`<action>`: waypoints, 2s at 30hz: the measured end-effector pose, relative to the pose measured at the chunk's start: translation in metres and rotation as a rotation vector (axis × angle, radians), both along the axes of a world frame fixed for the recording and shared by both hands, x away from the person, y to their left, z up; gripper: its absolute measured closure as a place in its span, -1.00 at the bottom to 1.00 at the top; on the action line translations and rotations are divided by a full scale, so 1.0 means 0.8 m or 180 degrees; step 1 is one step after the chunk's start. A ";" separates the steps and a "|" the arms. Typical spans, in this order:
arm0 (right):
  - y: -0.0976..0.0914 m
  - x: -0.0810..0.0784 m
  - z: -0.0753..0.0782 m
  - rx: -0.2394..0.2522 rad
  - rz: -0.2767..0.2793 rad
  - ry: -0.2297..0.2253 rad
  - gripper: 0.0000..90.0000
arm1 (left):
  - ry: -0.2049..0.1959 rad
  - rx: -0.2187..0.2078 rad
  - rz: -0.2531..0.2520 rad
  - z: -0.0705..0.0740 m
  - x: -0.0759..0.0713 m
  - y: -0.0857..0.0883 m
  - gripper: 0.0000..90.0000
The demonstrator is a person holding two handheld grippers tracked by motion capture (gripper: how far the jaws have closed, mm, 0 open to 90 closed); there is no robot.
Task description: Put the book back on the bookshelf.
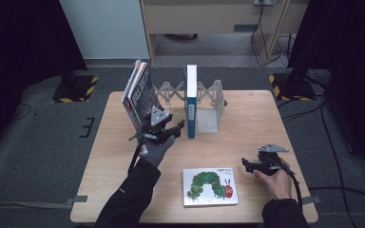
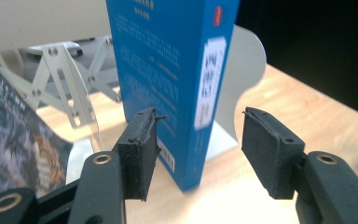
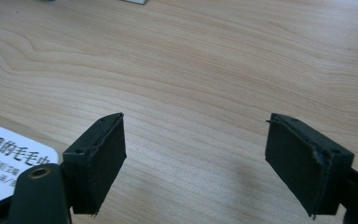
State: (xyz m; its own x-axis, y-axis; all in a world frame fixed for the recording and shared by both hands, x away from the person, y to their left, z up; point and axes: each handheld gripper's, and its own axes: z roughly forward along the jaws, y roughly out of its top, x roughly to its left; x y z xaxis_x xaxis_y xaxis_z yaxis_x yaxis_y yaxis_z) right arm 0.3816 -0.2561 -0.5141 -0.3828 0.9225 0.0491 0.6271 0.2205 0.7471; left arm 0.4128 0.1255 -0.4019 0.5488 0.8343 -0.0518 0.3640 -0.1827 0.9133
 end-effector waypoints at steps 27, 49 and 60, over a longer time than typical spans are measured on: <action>0.039 -0.044 0.013 0.0447 0.0470 0.0141 -0.38 | 0.0908 0.0295 -0.0367 -0.113 -0.092 0.019 -0.09; 0.065 -0.057 -0.010 0.0604 0.0622 0.0511 -0.24 | 0.1236 0.0377 -0.0717 -0.146 -0.102 -0.019 -0.13; 0.066 -0.056 -0.015 0.0791 0.0563 0.0637 -0.24 | 0.1276 0.0279 -0.0790 -0.150 -0.102 -0.026 -0.08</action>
State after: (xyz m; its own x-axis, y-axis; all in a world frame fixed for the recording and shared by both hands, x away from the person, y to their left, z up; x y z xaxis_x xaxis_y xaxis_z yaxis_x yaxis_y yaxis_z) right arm 0.3369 -0.2037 -0.5261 -0.4956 0.7934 0.3535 0.7346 0.1657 0.6579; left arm 0.3310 0.1044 -0.5219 0.6832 0.6912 -0.2355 0.6201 -0.3787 0.6871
